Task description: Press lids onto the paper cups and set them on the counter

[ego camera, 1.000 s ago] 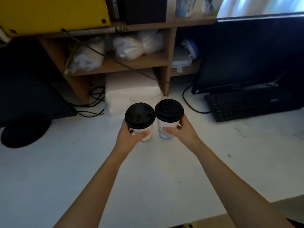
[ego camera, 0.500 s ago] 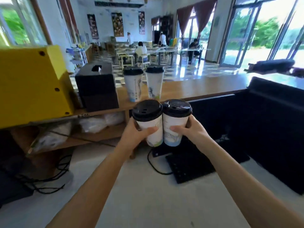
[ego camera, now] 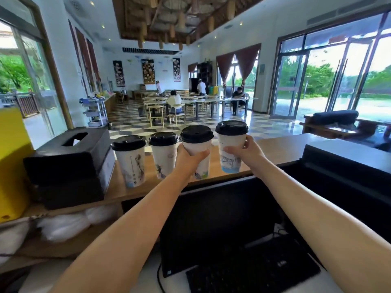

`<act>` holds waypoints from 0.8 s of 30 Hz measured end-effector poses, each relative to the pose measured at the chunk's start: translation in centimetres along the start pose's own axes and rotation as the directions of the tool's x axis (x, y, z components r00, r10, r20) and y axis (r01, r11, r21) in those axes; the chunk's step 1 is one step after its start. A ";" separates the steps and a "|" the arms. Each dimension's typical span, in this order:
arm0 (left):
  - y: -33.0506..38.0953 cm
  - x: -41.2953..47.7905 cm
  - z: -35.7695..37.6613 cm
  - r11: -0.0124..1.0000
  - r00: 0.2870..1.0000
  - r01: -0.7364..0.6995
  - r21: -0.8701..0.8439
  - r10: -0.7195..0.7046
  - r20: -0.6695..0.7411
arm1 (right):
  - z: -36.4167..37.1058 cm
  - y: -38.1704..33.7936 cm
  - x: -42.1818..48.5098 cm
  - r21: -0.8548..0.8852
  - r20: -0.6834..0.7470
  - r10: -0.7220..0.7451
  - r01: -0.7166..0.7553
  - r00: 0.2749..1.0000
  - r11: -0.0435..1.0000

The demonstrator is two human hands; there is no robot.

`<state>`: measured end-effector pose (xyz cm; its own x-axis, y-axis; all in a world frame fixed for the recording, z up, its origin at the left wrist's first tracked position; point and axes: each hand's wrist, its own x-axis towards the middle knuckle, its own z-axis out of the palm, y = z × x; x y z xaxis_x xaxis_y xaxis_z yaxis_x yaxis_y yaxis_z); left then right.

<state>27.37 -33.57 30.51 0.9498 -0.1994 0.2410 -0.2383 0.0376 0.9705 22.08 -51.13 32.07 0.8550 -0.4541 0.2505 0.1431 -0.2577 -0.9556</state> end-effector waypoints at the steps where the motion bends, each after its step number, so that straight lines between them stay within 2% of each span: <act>1: -0.6 0.7 0.4 1.000 1.000 -0.003 0.007 0.003 -0.003 | 0.1 0.7 1.0 0.004 -0.018 0.013 -0.013 1.000 1.000; 5: -2.7 3.0 1.1 0.997 0.999 0.002 0.076 0.001 -0.038 | 1.1 3.4 4.1 0.043 -0.031 0.038 -0.037 0.999 0.998; 11: -3.7 5.4 1.5 0.989 0.988 0.056 0.139 -0.035 -0.149 | 2.1 5.4 6.4 -0.031 -0.010 0.033 -0.033 0.999 0.999; 20: -5.2 5.0 1.8 0.971 0.989 0.041 0.234 -0.005 -0.151 | 2.0 6.8 6.8 -0.026 0.013 0.010 -0.010 1.000 1.000; 24: -5.3 3.9 1.6 0.963 0.984 0.153 0.221 -0.128 -0.127 | 1.6 6.1 6.1 -0.174 0.067 0.098 -0.085 0.993 0.981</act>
<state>32.04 -36.09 26.30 0.9904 -0.0766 0.1148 -0.1286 -0.2109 0.9690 28.98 -54.11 27.56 0.8966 -0.4187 0.1441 -0.0196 -0.3628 -0.9317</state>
